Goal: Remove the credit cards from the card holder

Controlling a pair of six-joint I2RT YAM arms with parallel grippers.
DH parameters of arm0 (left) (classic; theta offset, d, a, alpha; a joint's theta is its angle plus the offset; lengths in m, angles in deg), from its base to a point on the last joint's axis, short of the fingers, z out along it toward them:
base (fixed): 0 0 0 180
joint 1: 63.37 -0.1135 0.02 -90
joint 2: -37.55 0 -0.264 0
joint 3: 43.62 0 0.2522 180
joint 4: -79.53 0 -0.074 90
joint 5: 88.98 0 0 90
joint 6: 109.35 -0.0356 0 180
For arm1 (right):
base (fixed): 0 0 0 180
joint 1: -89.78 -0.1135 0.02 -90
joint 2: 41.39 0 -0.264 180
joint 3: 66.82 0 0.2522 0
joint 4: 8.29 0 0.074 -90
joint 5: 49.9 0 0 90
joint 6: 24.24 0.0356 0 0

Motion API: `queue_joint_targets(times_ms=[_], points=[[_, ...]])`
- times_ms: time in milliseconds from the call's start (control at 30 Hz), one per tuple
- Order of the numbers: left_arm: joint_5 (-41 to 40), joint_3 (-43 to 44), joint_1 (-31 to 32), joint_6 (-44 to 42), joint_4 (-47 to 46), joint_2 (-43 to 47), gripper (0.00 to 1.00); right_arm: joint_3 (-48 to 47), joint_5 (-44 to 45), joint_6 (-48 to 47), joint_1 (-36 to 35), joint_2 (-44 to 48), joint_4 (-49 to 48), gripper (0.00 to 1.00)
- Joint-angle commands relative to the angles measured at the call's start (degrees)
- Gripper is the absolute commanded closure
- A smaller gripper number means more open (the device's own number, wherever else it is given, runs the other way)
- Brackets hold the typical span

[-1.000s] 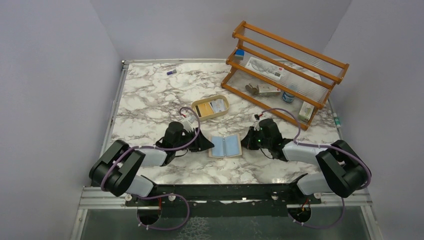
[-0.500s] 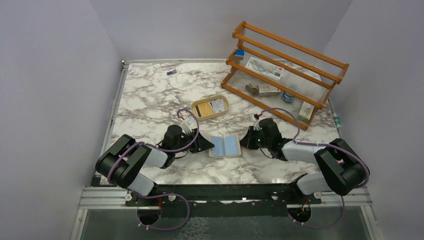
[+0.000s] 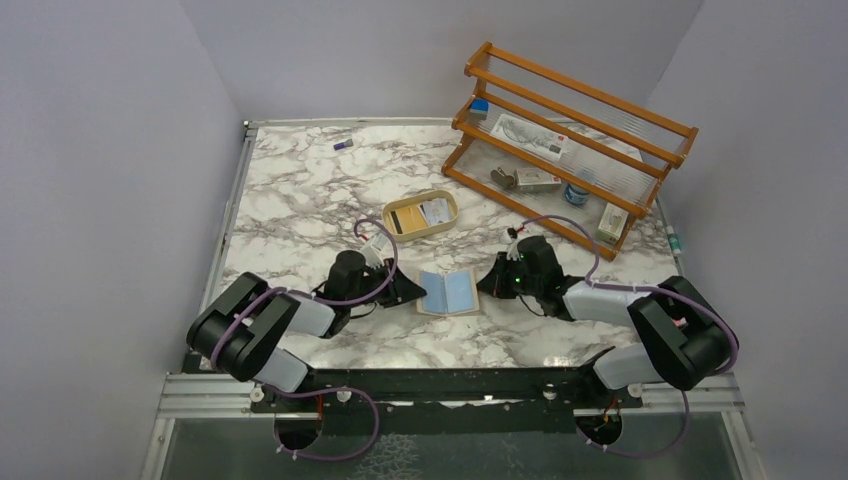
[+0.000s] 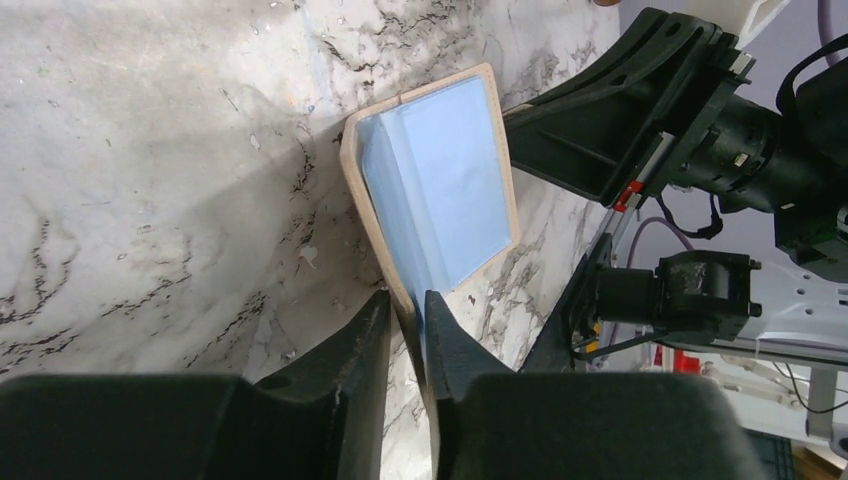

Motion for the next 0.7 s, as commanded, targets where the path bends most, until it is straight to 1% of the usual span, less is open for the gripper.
queue_joint_targets(times_ms=[0,33,67,100,167,200,233,267,300,367,433,567,667], points=[[-2.2,0.7,-0.4,-2.2,4.2,3.5,0.85,-0.5,1.2,-0.9,0.1,-0.4,5.7,0.96],[-2.1,0.8,-0.6,-2.4,4.9,3.8,0.88,-0.9,1.7,-0.9,0.1,0.3,6.6,0.92],[-2.2,0.9,-0.6,-2.7,5.4,4.1,0.9,-1.3,2.2,-1.0,0.1,1.3,7.5,0.84],[-2.2,0.9,-0.7,-2.9,5.8,4.1,0.93,-1.8,2.9,-1.1,0.1,2.5,8.7,0.74],[-2.4,1.1,-0.7,-3.3,6.4,4.1,1.0,-3.0,4.2,-1.6,0.1,5.3,11.2,0.44],[-2.4,1.1,-0.7,-3.4,6.6,4.2,1.0,-3.8,4.9,-2.1,0.1,6.8,12.7,0.32],[-2.6,1.2,-0.7,-3.5,6.8,4.3,1.0,-4.6,5.3,-2.7,0.1,8.6,13.9,0.24],[-2.7,1.2,-0.7,-3.7,7.0,4.4,1.0,-5.1,5.6,-3.5,0.0,10.5,14.6,0.19],[-2.9,1.3,-0.7,-3.8,7.4,4.7,1.0,-5.6,5.5,-4.2,0.0,12.6,15.0,0.17],[-3.4,1.6,-0.7,-4.2,8.5,5.2,1.0,-6.8,4.3,-5.1,-0.4,15.9,15.4,0.15],[-3.9,2.1,-0.6,-4.7,9.9,5.6,1.0,-9.0,5.8,-5.8,-2.9,17.4,17.2,0.15],[-5.9,3.3,0.2,-5.7,13.9,6.8,1.0,-13.5,13.0,-7.2,-11.3,17.2,20.7,0.18],[-8.4,4.4,1.5,-6.7,17.3,8.3,1.0,-15.7,12.7,-6.3,-14.3,14.4,19.6,0.21]])
